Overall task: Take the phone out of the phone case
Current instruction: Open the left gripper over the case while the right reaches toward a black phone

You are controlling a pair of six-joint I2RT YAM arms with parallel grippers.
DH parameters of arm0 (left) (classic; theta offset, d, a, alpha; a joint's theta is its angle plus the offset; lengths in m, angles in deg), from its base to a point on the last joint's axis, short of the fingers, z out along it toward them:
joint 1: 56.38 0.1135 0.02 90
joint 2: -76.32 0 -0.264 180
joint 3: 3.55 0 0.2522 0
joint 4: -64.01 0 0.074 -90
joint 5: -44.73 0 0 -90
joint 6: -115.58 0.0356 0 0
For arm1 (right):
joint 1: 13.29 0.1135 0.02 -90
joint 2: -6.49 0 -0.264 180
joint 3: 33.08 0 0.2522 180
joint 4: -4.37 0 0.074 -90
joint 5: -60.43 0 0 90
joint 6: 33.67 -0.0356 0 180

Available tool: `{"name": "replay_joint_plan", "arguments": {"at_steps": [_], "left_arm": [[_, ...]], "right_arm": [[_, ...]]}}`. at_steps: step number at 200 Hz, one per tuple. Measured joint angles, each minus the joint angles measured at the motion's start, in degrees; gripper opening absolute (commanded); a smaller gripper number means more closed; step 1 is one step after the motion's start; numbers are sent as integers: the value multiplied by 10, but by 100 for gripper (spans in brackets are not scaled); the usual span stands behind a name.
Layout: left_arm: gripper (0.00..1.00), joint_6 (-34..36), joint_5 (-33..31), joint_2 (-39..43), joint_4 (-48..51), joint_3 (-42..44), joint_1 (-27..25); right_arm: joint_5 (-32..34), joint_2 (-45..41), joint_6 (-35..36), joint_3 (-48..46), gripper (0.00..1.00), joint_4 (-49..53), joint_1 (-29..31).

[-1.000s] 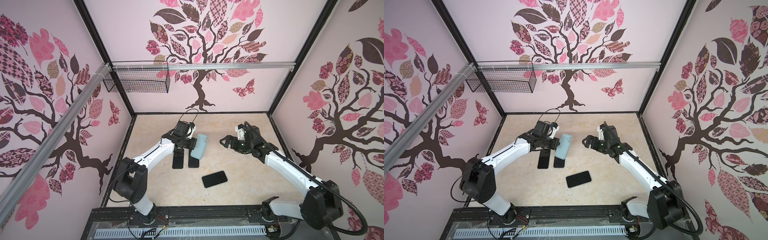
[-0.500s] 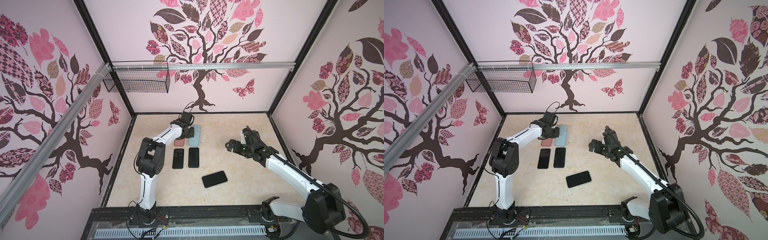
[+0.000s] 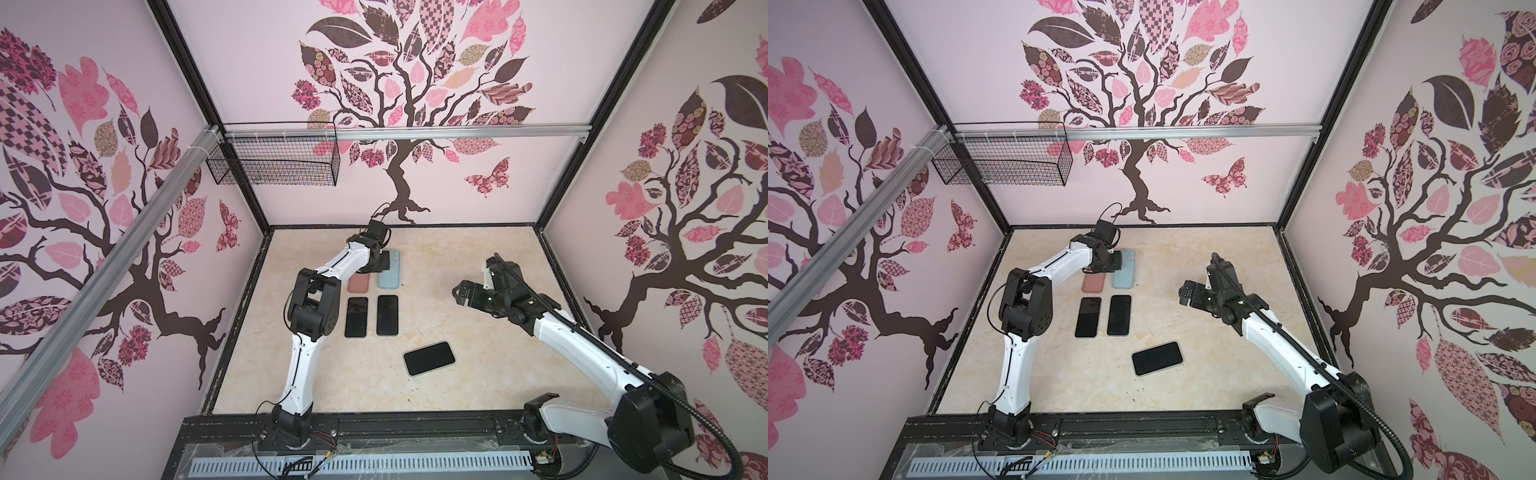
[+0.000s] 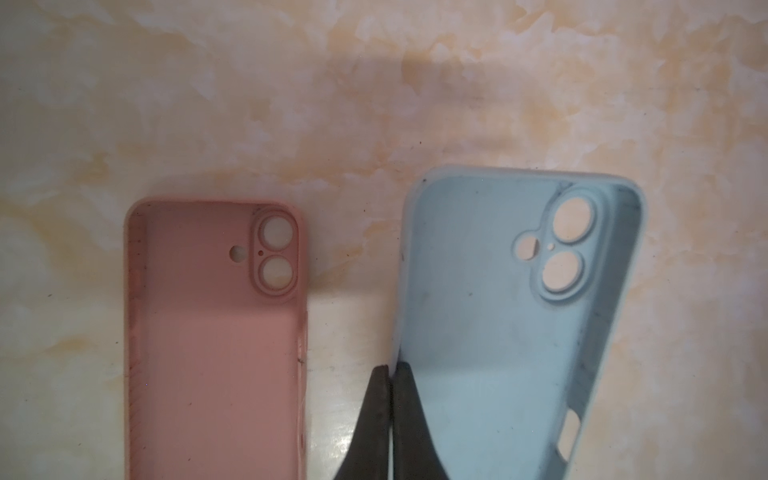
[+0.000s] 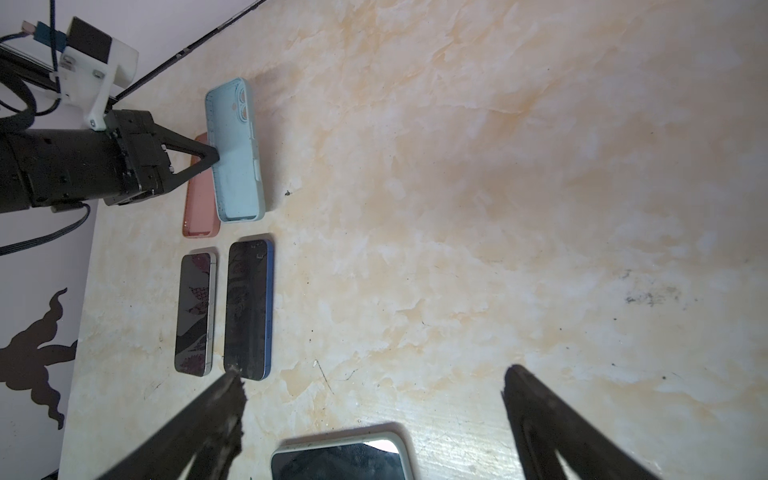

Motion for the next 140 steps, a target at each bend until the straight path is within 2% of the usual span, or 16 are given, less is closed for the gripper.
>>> {"name": "replay_joint_plan", "arguments": {"at_steps": [45,56,82,97,140], "left_arm": [[0,-5,0,-14,16,-10,5],[6,-7,1,-14,17,-13,6],[30,-16,3,-15,21,-23,8],[39,-14,7,-15,24,-28,8],[41,-8,11,-13,30,-30,8]], "right_arm": [[2,0,8,0,100,3,0],[2,0,9,0,99,3,0],[4,0,11,0,100,6,0],[6,0,12,0,99,9,0],[17,0,18,0,100,22,0]]}}
